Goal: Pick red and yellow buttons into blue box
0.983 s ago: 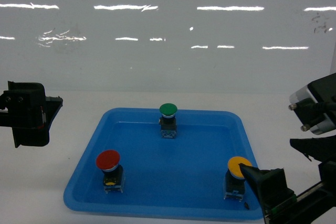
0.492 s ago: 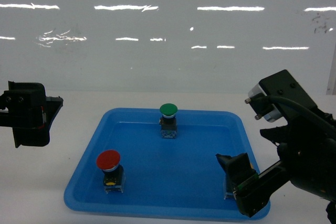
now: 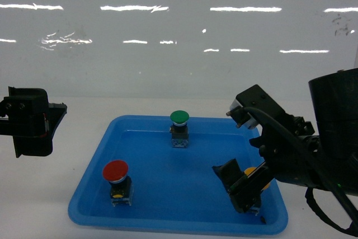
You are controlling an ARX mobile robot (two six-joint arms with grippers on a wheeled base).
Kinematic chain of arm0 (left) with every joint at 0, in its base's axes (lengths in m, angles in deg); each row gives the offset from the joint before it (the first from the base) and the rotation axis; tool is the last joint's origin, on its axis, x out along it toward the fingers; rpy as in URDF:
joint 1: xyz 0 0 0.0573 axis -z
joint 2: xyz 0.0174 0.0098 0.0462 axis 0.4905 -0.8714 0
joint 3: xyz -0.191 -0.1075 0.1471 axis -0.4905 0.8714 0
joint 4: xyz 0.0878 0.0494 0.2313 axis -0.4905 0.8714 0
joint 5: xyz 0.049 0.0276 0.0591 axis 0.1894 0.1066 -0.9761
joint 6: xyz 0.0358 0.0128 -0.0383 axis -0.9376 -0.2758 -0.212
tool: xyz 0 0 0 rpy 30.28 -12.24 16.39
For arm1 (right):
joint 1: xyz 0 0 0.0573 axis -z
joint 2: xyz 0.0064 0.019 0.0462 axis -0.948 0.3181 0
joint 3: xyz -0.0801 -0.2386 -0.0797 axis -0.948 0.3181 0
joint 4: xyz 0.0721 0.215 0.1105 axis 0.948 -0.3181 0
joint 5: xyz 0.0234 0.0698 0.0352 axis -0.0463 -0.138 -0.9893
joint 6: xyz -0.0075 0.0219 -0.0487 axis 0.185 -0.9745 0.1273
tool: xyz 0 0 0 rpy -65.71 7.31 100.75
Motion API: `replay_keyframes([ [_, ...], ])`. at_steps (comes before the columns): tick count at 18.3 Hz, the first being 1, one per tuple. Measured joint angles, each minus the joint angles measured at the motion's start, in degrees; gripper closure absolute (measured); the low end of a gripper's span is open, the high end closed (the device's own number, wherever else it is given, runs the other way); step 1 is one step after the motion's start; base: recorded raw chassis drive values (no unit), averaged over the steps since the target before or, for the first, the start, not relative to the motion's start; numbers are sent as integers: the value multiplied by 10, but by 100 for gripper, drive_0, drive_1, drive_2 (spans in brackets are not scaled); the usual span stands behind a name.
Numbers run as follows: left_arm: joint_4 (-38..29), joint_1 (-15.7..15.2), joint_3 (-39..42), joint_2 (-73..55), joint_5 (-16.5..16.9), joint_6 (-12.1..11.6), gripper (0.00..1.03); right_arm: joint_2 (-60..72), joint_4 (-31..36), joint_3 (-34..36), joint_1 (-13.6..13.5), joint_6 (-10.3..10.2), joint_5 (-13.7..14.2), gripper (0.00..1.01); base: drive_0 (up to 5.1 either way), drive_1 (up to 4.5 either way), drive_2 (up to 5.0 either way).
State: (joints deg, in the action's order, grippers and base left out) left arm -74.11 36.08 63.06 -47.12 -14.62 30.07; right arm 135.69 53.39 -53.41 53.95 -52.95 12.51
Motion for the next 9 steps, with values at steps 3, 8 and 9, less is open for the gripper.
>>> replay_keyframes([
  [3, 0, 0, 0, 0, 0, 0, 5, 22, -10, -7, -9, 12, 7, 3, 0, 0, 0],
  [8, 0, 0, 0, 0, 0, 0, 5, 47, -7, -7, -13, 12, 9, 3, 0, 0, 0],
  [9, 0, 0, 0, 0, 0, 0, 5, 53, -13, -7, -18, 10, 12, 7, 0, 0, 0],
])
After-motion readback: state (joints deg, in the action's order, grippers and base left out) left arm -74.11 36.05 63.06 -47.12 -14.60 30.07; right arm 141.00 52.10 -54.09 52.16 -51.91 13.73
